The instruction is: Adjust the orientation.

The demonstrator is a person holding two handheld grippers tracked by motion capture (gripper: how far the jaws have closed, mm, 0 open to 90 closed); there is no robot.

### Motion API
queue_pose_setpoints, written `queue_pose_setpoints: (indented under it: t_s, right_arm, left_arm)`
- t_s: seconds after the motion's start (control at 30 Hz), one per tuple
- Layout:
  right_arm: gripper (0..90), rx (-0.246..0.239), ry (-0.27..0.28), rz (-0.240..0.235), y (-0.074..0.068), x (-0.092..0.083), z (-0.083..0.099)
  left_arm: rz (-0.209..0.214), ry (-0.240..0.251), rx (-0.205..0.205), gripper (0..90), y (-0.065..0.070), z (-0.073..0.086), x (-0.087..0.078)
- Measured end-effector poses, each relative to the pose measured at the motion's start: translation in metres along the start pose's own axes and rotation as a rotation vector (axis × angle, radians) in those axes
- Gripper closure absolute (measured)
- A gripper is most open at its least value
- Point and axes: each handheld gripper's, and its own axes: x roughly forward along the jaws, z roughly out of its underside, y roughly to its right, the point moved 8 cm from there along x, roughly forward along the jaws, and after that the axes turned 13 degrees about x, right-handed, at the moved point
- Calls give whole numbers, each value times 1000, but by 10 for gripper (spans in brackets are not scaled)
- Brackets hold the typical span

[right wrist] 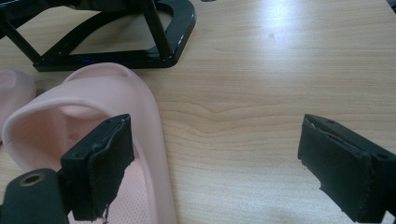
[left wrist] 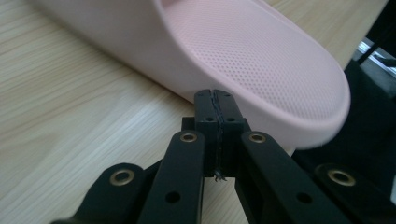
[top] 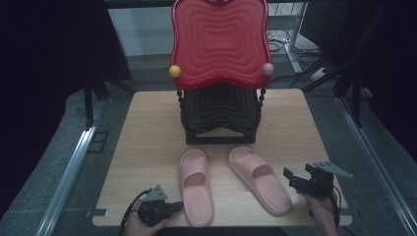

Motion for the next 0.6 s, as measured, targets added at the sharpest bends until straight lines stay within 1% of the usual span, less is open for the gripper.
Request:
queue_pose_setpoints:
  t_s: [0.03,0.07,0.1,0.13,0.17,0.2,0.23,0.27,0.37,0.43,0.47,0.5,0.57,0.6]
  right_arm:
    - [104,0,-1,-1,0,0,0]
    - [104,0,-1,-1,0,0,0]
    - [103,1,0,-1,-1,0,0]
    - [103,3,-2,-3,-1,0,0]
    - [103,6,-3,-5,-1,1,1]
    - [103,6,-6,-4,-1,1,1]
    - [103,6,-6,-4,-1,1,1]
    - [103,15,-8,-10,-1,2,2]
    - [103,23,-10,-14,-2,2,2]
    - [103,22,-10,-17,-3,2,2]
    - [104,19,-11,-22,-4,1,2]
    - [104,15,-12,-25,-4,1,2]
    - [107,4,-16,-27,-6,0,2]
    - [107,4,-16,-27,-6,0,2]
  left_arm:
    - [9,1,6,896,3,-4,5]
    - [9,1,6,896,3,-4,5]
    - [15,0,13,896,5,-7,8]
    - [20,-1,25,895,8,-12,14]
    - [25,2,28,895,10,-16,18]
    - [27,9,27,895,10,-20,20]
    - [27,9,27,895,10,-20,20]
    - [33,20,24,894,11,-26,25]
    - [39,27,22,893,11,-30,29]
    - [38,27,22,891,10,-30,29]
    - [25,37,19,879,8,-29,25]
    - [16,48,17,874,7,-30,22]
    - [-13,97,14,857,1,-34,10]
    - [-13,97,14,847,1,-34,10]
